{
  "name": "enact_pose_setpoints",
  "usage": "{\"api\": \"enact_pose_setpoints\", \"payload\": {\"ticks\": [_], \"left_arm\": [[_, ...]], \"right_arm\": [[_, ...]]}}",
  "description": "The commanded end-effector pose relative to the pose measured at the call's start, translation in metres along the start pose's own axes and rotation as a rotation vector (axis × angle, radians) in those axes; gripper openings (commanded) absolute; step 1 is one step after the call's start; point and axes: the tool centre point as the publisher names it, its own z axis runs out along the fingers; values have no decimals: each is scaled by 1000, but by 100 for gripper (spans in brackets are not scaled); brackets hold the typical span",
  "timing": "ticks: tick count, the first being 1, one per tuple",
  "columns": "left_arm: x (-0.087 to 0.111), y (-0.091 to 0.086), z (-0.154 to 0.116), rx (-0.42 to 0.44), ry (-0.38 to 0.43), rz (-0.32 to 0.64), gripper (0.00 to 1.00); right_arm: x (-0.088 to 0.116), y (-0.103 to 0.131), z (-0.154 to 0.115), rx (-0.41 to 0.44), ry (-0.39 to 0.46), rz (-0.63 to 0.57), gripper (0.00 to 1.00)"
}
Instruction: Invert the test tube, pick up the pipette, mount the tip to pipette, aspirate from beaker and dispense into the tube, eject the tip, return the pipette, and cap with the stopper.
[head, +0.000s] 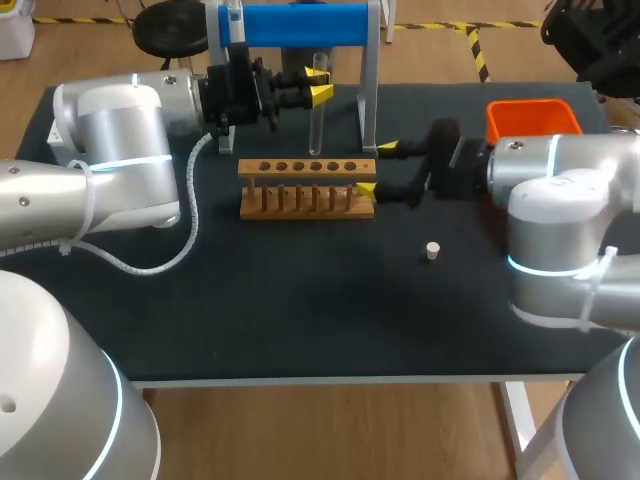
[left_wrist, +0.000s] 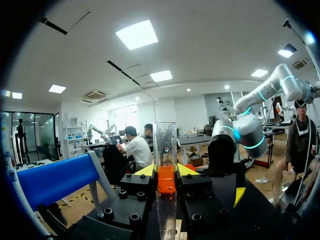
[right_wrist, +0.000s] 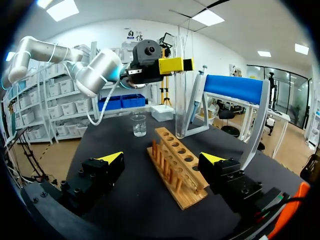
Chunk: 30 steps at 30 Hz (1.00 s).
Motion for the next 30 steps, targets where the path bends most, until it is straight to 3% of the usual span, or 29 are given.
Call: {"api": "enact_pose_setpoints", "payload": {"ticks": [1,30], "left_arm": [[-1,0,0,0,3,-1,0],[-1,0,0,0,3,-1,0]], "right_arm": [[-1,-3,10,-1,-12,-4,100],[-14,-28,32,64,-60,-15,100]]}}
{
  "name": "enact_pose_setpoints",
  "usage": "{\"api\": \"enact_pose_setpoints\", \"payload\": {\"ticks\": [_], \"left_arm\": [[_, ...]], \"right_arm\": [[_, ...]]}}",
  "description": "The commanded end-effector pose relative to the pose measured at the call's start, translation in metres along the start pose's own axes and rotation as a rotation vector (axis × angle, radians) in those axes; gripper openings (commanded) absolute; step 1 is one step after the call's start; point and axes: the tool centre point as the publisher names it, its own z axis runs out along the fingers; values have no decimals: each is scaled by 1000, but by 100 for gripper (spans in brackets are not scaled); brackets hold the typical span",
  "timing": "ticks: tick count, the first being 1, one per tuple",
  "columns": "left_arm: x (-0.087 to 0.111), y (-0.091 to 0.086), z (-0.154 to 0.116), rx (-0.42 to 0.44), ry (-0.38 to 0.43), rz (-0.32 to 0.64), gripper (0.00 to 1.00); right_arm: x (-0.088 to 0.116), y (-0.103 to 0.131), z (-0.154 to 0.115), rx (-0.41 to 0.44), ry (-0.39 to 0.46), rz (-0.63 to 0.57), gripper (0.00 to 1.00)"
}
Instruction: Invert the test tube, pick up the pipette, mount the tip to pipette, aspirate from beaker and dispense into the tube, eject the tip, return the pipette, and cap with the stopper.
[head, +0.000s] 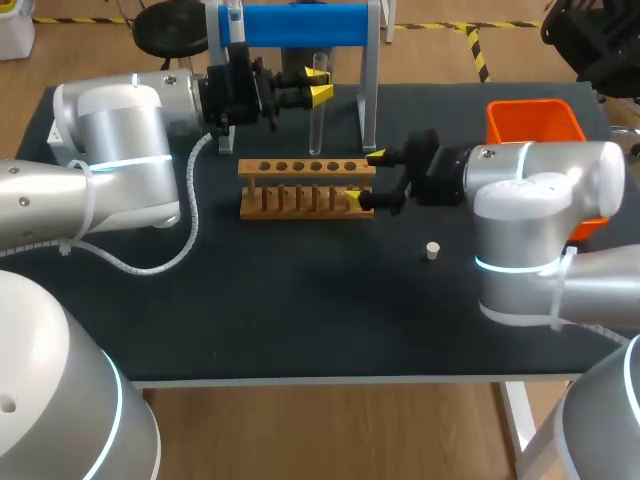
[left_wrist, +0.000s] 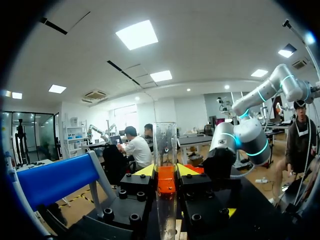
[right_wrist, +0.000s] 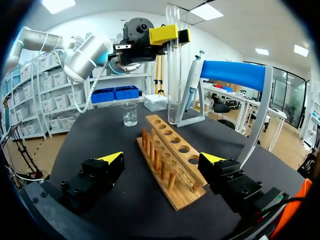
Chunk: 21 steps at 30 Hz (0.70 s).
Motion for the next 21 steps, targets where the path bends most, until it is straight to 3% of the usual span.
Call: {"api": "enact_pose_setpoints", "payload": {"ticks": [1,21], "left_arm": [[-1,0,0,0,3,-1,0],[-1,0,0,0,3,-1,0]], "right_arm": [[1,-1,2,5,-6,-2,100],[1,-6,6,19,-19,-4,100]]}}
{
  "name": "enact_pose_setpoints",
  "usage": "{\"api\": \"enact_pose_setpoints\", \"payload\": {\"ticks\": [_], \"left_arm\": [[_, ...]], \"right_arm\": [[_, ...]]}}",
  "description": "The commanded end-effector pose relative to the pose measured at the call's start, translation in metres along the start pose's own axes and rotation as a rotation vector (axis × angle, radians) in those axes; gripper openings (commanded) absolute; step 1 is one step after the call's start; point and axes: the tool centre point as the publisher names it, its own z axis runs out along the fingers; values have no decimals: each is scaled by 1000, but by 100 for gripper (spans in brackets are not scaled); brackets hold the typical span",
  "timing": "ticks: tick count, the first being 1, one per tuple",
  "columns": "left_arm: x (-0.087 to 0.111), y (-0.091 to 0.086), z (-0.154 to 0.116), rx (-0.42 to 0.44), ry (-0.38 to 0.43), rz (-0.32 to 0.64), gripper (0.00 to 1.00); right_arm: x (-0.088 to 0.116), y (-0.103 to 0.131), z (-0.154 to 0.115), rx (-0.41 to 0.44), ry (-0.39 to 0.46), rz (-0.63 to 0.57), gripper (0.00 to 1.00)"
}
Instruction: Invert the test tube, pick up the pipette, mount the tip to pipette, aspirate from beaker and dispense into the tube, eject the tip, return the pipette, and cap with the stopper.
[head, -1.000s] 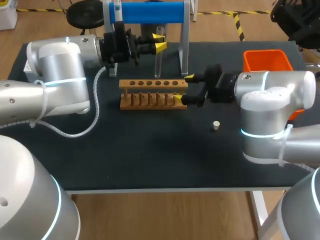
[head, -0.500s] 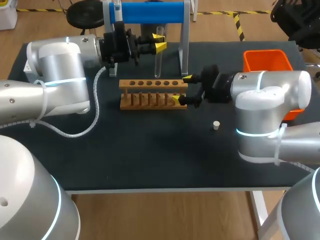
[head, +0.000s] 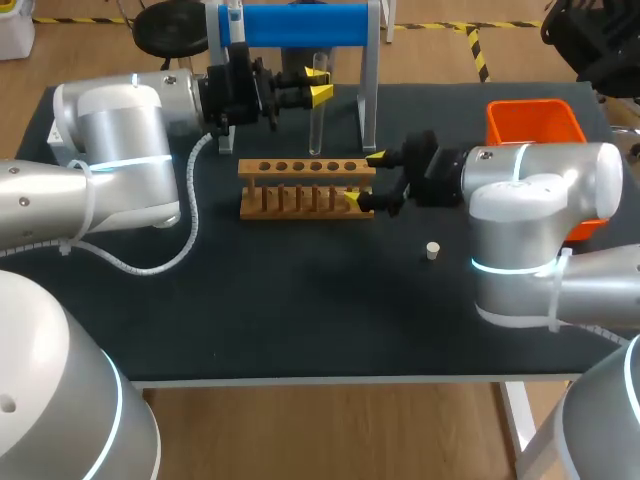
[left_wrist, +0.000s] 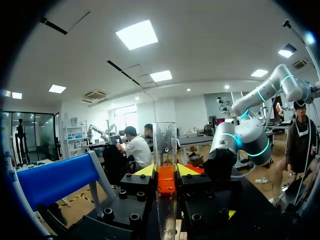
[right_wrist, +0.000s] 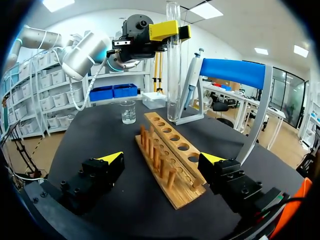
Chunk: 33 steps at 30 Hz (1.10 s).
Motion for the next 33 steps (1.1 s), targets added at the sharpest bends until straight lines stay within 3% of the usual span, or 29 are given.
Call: {"api": "enact_pose_setpoints", "payload": {"ticks": [1,33], "left_arm": [[-1,0,0,0,3,-1,0],[-1,0,0,0,3,-1,0]], "right_arm": [[1,-2,5,4,-4,-1,100],[3,-3,8,13,-9,-8,100]]}}
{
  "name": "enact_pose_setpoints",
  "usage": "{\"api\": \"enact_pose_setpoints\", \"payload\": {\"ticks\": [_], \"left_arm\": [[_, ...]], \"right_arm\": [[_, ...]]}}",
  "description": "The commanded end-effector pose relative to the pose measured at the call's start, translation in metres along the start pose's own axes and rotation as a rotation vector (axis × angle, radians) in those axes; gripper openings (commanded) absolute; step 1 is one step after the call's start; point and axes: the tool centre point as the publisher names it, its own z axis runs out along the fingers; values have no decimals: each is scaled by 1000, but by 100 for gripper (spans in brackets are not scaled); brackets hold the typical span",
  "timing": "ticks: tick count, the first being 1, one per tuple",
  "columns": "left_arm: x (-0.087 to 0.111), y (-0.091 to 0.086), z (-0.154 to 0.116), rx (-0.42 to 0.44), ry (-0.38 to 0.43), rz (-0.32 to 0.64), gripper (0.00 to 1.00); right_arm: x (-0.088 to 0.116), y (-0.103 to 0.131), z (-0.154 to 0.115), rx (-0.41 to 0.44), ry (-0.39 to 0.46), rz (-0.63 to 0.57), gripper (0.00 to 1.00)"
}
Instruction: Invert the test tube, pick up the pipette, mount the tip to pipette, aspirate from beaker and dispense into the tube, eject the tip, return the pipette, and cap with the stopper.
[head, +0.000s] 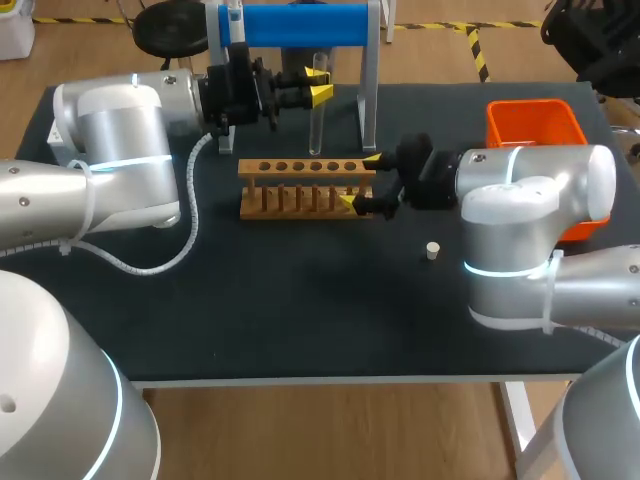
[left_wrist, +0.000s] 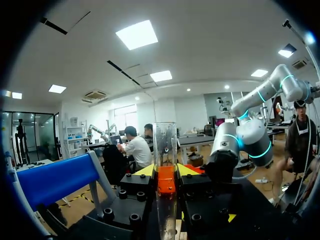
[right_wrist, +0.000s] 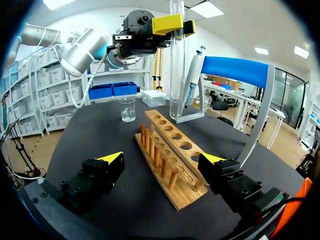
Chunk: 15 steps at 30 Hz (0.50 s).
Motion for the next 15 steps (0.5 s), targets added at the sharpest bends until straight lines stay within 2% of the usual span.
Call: {"api": "enact_pose_setpoints", "payload": {"ticks": [1,15], "left_arm": [[-1,0,0,0,3,-1,0],[-1,1,2,-2,4,-5,0]], "right_arm": [[0,0,1,0,-1,-1,100],[0,0,1,0,-1,-1,100]]}}
